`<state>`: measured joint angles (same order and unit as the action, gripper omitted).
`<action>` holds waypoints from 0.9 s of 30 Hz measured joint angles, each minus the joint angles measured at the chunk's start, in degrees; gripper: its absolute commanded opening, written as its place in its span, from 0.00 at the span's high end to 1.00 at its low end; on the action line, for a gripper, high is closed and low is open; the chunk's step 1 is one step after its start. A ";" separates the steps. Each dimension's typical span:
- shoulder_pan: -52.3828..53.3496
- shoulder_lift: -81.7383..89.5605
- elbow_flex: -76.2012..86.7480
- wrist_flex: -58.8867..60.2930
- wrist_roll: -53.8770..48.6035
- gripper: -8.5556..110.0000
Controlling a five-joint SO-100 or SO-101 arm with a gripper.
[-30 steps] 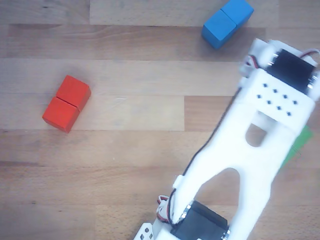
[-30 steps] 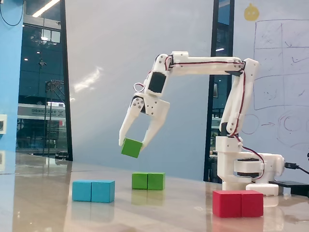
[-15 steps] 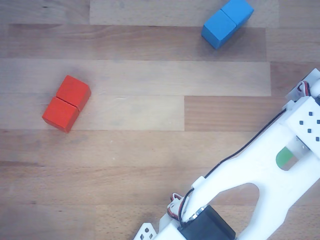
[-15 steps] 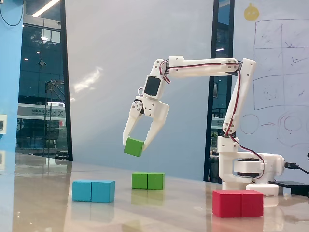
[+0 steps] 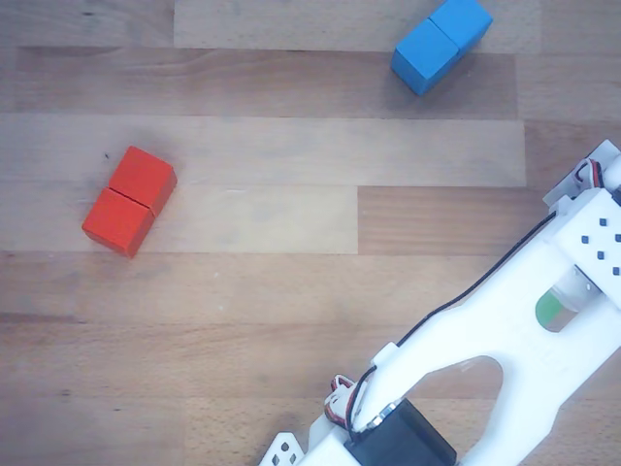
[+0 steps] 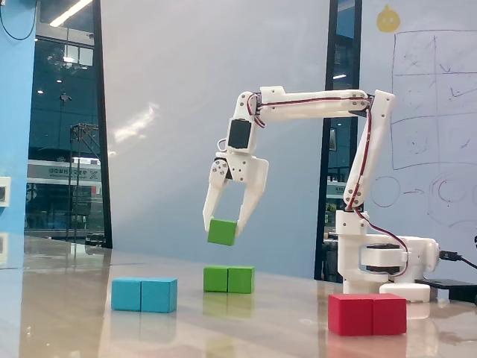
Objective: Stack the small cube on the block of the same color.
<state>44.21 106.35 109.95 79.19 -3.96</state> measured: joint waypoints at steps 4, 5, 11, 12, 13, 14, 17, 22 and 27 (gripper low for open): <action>0.00 0.00 3.52 0.00 0.00 0.92; 0.00 0.00 4.31 0.00 0.00 0.92; 0.00 0.00 5.62 0.00 0.00 0.92; 0.00 0.00 5.62 0.00 0.00 0.92; 0.00 -0.44 5.62 0.00 0.00 0.92; 0.00 -0.79 5.62 -0.09 0.00 0.92; 0.00 -1.23 5.62 -2.11 0.00 0.92; 0.00 -1.85 5.62 -4.48 0.00 0.92; 0.00 -1.85 6.15 -4.66 0.00 0.92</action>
<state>44.21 104.50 116.10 74.53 -3.96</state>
